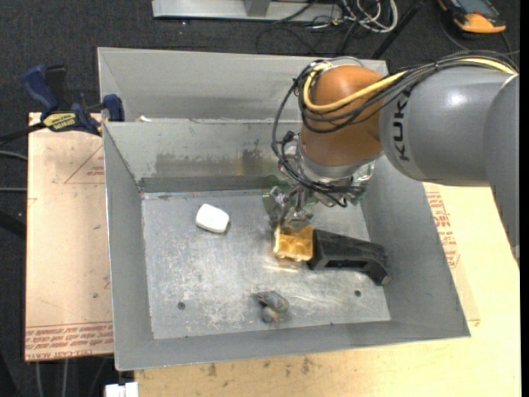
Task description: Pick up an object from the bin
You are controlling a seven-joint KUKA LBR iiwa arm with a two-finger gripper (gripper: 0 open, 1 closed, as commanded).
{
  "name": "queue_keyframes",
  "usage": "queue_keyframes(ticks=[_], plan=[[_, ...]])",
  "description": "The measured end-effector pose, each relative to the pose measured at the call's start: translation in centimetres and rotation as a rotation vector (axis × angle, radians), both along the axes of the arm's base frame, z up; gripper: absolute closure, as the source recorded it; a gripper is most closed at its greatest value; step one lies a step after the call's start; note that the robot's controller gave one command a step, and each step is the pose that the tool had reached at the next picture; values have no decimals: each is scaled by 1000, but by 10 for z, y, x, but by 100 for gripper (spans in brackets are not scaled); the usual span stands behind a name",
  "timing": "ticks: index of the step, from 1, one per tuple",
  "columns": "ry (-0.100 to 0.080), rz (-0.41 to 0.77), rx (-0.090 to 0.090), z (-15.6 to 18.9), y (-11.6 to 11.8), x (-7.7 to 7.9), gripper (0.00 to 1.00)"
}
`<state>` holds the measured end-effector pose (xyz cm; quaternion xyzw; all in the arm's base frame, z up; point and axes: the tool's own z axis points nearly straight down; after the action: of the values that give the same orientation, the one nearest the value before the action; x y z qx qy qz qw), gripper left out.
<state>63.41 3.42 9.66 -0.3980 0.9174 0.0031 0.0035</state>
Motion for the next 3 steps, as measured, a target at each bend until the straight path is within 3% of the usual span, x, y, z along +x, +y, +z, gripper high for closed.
queue_keyframes(ticks=[1, 2, 3], plan=[[-11, 147, 7, 40, -22, -13, 100], [3, 11, -5, 91, -26, -14, 100], [-10, 111, -8, 66, -44, -21, 100]])
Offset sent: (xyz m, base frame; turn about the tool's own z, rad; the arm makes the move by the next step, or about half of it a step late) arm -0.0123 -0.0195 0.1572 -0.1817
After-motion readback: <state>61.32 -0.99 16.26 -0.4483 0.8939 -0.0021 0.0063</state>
